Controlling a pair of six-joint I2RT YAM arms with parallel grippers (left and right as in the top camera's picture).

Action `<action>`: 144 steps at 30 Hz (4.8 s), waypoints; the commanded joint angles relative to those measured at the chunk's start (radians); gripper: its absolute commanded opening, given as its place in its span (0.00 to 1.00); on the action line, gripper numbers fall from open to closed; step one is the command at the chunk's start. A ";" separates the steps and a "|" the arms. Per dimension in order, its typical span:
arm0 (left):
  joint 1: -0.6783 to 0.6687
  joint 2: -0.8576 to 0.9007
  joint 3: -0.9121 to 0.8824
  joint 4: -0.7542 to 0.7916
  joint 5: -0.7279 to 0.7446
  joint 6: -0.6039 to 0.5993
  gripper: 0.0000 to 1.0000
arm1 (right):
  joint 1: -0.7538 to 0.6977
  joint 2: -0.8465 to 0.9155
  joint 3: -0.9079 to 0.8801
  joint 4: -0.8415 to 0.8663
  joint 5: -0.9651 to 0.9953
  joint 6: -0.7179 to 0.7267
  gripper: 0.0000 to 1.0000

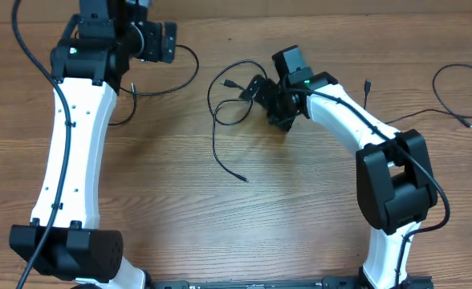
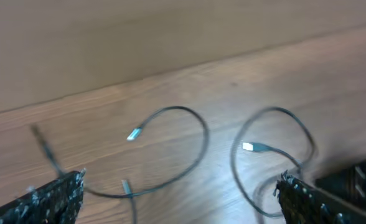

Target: Untangle cables

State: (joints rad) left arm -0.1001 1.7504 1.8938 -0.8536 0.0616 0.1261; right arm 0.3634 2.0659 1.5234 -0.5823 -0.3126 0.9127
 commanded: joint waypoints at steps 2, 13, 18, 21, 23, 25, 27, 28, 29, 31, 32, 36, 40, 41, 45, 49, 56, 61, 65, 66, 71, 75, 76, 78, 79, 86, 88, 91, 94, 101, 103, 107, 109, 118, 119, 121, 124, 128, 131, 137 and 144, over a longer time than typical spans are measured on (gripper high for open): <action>-0.027 -0.019 0.007 -0.032 0.071 0.035 1.00 | -0.047 0.021 0.000 0.051 0.012 0.077 1.00; -0.075 -0.019 0.007 -0.035 0.070 0.035 1.00 | -0.055 0.130 0.001 0.246 -0.101 0.183 1.00; -0.080 -0.019 0.007 -0.036 0.070 0.035 0.99 | -0.049 0.185 0.011 0.303 -0.141 0.191 0.98; -0.080 -0.019 0.007 -0.035 0.069 0.036 1.00 | -0.048 0.187 0.011 0.310 -0.133 0.190 0.93; -0.080 -0.019 0.007 -0.035 0.070 0.043 1.00 | -0.048 0.187 0.011 0.328 -0.134 0.190 0.85; -0.080 -0.019 0.007 -0.036 0.069 0.047 0.99 | -0.048 0.187 0.011 0.334 -0.133 0.190 0.75; -0.080 -0.019 0.007 -0.036 0.070 0.047 1.00 | -0.048 0.187 0.011 0.335 -0.131 0.190 0.64; -0.080 -0.019 0.007 -0.036 0.070 0.047 1.00 | -0.048 0.187 0.011 0.335 -0.126 0.187 0.58; -0.080 -0.019 0.007 -0.036 0.070 0.047 1.00 | -0.048 0.187 0.011 0.335 -0.122 0.186 0.53; -0.080 -0.019 0.007 -0.036 0.069 0.047 1.00 | -0.048 0.187 0.011 0.335 -0.109 0.183 0.46; -0.080 -0.019 0.007 -0.037 0.069 0.047 1.00 | -0.048 0.187 0.011 0.335 -0.106 0.179 0.42; -0.080 -0.019 0.007 -0.039 0.069 0.054 0.99 | -0.048 0.187 0.011 0.334 -0.090 0.151 0.27; -0.080 -0.019 0.007 -0.040 0.069 0.054 1.00 | -0.048 0.187 0.011 0.335 -0.055 0.127 0.14; -0.080 -0.019 0.007 -0.042 0.069 0.054 1.00 | -0.048 0.187 0.011 0.335 -0.048 0.126 0.12; -0.080 -0.019 0.007 -0.048 0.069 0.054 1.00 | -0.048 0.187 0.011 0.338 -0.040 0.103 0.04; -0.080 -0.019 0.007 -0.049 0.069 0.054 0.99 | -0.049 0.187 0.011 0.337 -0.036 0.084 0.04; -0.080 -0.019 0.007 -0.059 0.069 0.054 0.99 | -0.089 0.183 0.048 0.337 -0.087 -0.001 0.04; -0.080 -0.019 0.007 -0.059 0.070 0.053 1.00 | -0.136 0.165 0.149 0.261 -0.100 -0.082 0.04; -0.080 -0.019 0.007 -0.059 0.070 0.053 1.00 | -0.183 0.146 0.294 0.115 -0.085 -0.166 0.04; -0.080 -0.019 0.007 -0.060 0.070 0.053 0.99 | -0.191 0.142 0.329 0.072 -0.073 -0.188 0.04; -0.080 -0.019 0.007 -0.066 0.070 0.050 1.00 | -0.208 0.115 0.540 -0.238 0.138 -0.306 0.04; -0.080 -0.019 0.007 -0.067 0.071 0.049 1.00 | -0.208 0.087 0.686 -0.466 0.323 -0.315 0.04; -0.080 -0.019 0.007 -0.068 0.071 0.046 1.00 | -0.208 0.076 0.720 -0.516 0.369 -0.316 0.04; -0.080 -0.019 0.007 -0.068 0.071 0.039 1.00 | -0.208 0.053 0.774 -0.591 0.449 -0.315 0.04; -0.080 -0.019 0.007 -0.069 0.071 0.038 1.00 | -0.208 0.040 0.798 -0.622 0.485 -0.316 0.04; -0.080 -0.019 0.007 -0.070 0.071 0.037 0.99 | -0.255 -0.132 0.953 -0.781 0.630 -0.316 0.04; -0.080 -0.019 0.007 -0.070 0.071 0.030 1.00 | -0.283 -0.187 0.974 -0.809 0.645 -0.316 0.04; -0.080 -0.019 0.007 -0.070 0.089 0.030 0.99 | -0.346 -0.267 0.994 -0.848 0.680 -0.316 0.04; -0.080 -0.019 0.007 -0.070 0.119 0.030 1.00 | -0.432 -0.329 0.998 -0.882 0.686 -0.330 0.04; -0.093 -0.019 0.007 -0.070 0.123 0.027 1.00 | -0.658 -0.375 0.998 -0.998 0.715 -0.356 0.04; -0.104 -0.019 0.007 -0.070 0.123 0.027 0.99 | -0.716 -0.367 0.996 -1.031 0.716 -0.362 0.04; -0.125 -0.019 0.007 -0.069 0.123 0.027 1.00 | -0.796 -0.333 0.996 -1.093 0.739 -0.368 0.04; -0.134 -0.019 0.007 -0.069 0.123 0.027 0.99 | -0.829 -0.319 0.996 -1.110 0.743 -0.360 0.04; -0.157 -0.019 0.007 -0.070 0.123 0.027 0.99 | -1.057 -0.292 0.891 -1.102 0.738 -0.310 0.04; -0.157 -0.019 0.007 -0.070 0.123 0.027 1.00 | -1.081 -0.290 0.873 -1.092 0.738 -0.307 0.04; -0.158 -0.019 0.007 -0.072 0.123 0.027 1.00 | -1.129 -0.285 0.827 -1.068 0.734 -0.301 0.04; -0.158 -0.019 0.007 -0.078 0.123 0.027 0.99 | -1.199 -0.284 0.724 -1.014 0.724 -0.284 0.04; -0.158 -0.019 0.007 -0.082 0.123 0.027 0.99 | -1.275 -0.284 0.576 -0.919 0.704 -0.281 0.04; -0.158 -0.019 0.007 -0.083 0.123 0.027 1.00 | -1.331 -0.283 0.447 -0.816 0.656 -0.285 0.04; -0.158 -0.019 0.007 -0.089 0.123 0.027 1.00 | -1.395 -0.280 0.211 -0.568 0.580 -0.346 0.04; -0.158 -0.019 0.007 -0.091 0.123 0.027 1.00 | -1.400 -0.256 0.031 -0.362 0.581 -0.394 0.04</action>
State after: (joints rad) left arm -0.2493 1.7504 1.8938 -0.9447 0.1726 0.1600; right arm -1.0359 1.7973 1.6012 -0.9794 0.2760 0.5510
